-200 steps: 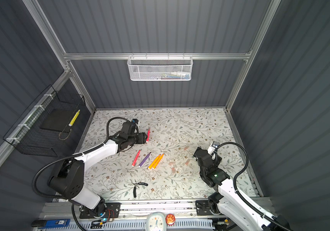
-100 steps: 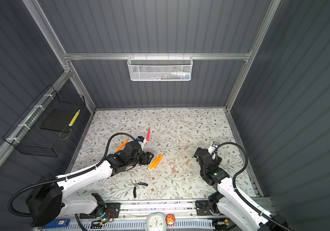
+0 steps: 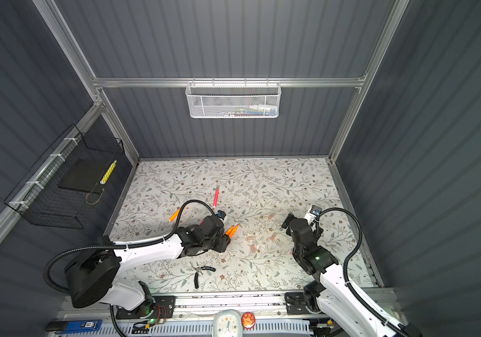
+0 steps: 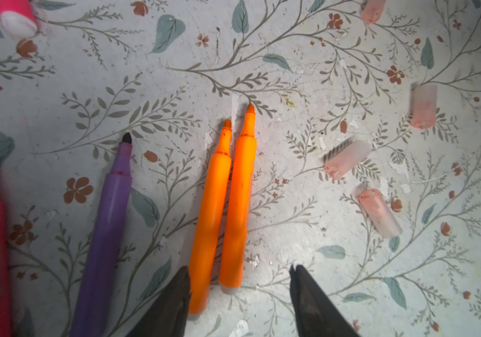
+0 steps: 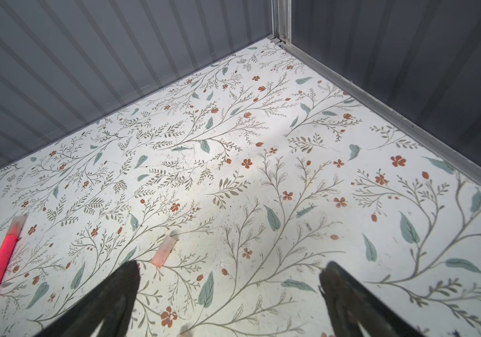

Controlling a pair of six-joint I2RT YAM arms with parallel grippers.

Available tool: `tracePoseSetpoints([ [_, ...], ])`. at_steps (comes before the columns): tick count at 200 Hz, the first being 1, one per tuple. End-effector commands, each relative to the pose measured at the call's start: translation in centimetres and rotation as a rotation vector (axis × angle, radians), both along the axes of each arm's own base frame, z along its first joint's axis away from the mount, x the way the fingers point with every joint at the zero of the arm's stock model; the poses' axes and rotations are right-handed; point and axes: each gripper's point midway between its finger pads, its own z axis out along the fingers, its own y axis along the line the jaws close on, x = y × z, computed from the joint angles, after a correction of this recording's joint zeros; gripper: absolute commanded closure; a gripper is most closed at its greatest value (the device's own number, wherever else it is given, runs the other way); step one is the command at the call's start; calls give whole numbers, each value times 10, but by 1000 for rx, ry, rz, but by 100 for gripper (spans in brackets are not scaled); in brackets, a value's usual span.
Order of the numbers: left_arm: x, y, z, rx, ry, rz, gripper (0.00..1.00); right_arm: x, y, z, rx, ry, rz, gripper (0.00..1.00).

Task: Insert the pens into the pen caps
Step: 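Move the open left gripper over the pair of orange markers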

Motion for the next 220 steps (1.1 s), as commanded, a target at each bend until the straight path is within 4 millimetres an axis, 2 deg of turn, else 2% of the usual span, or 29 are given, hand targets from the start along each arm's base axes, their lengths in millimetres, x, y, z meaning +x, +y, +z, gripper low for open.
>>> tracePoseSetpoints([
  [1,3,-9,-1,18,-30,-25,44,2,0,-4,-15,31,-3,1],
  [43,2,-3,-16,59,-17,-16,44,3,3,-8,-19,69,2,1],
  [114,3,-10,-34,96,4,-20,48,-1,2,-7,-6,45,12,1],
  [136,7,-8,-29,106,-15,12,47,-1,3,-7,-6,47,14,1],
  [163,6,-3,-16,92,-60,27,41,0,4,-7,-8,54,21,1],
  [190,-10,-21,6,40,-96,-36,40,1,4,-7,-9,53,20,1],
  [203,-16,-31,6,34,-84,-63,43,1,5,-7,-10,54,20,1],
  [220,-16,-34,-4,69,-73,-66,47,1,5,-8,-11,57,22,1],
])
